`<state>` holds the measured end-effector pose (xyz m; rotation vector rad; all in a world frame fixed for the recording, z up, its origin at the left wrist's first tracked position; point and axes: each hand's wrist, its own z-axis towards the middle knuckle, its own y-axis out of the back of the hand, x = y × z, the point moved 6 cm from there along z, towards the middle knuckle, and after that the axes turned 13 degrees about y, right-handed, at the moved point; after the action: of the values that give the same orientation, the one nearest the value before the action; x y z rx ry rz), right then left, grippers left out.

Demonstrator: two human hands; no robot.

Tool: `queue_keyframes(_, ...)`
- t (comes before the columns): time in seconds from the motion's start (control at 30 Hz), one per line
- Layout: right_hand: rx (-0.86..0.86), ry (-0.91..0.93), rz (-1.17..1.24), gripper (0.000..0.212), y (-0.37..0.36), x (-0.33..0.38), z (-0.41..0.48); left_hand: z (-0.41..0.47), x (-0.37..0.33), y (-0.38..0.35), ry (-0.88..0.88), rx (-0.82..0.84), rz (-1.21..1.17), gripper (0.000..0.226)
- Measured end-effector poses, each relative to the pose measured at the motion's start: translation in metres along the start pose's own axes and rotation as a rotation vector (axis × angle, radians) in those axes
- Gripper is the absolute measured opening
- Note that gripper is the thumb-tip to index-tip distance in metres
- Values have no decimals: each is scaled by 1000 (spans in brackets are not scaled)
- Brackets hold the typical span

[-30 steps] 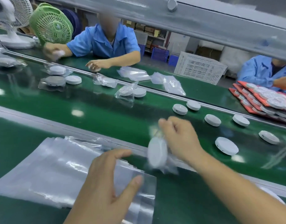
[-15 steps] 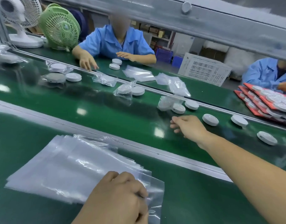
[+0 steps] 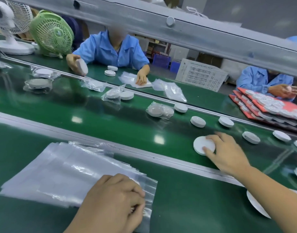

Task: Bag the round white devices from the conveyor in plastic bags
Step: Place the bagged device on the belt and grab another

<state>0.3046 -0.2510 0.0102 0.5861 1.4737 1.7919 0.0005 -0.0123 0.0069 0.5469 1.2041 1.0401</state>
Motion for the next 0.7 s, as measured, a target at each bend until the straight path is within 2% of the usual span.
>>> queue_keyframes(0.07, 131, 17, 108, 62, -17, 13, 12, 0, 2, 3, 45, -22, -47, 3)
queue_keyframes(0.13, 154, 8, 191, 57, -26, 21, 25, 0, 3, 8, 95, -36, -79, 10)
queue_keyframes(0.27, -54, -19, 427, 42, -9, 52, 29, -3, 9, 20, 195, -108, -107, 15)
queue_keyframes(0.33, -156, 106, 581, 38, 10, 84, 11, -4, 15, 26, 263, -157, -111, 16)
queue_keyframes(0.4, -157, 361, 631, 37, 34, 128, -19, -4, 20, 29, 331, -183, -127, 16)
queue_keyframes(0.5, -307, 856, 534, 21, 75, 182, -71, -3, 23, 28, 390, -156, -182, 12)
queue_keyframes(0.53, -364, 962, 486, 19, 83, 192, -85, -3, 20, 28, 397, -144, -206, 16)
queue_keyframes(0.6, -436, 996, 447, 16, 91, 202, -99, -3, 17, 25, 402, -107, -271, 20)
queue_keyframes(0.7, -527, 891, 654, 18, 90, 209, -106, -4, 12, 24, 399, -50, -472, 12)
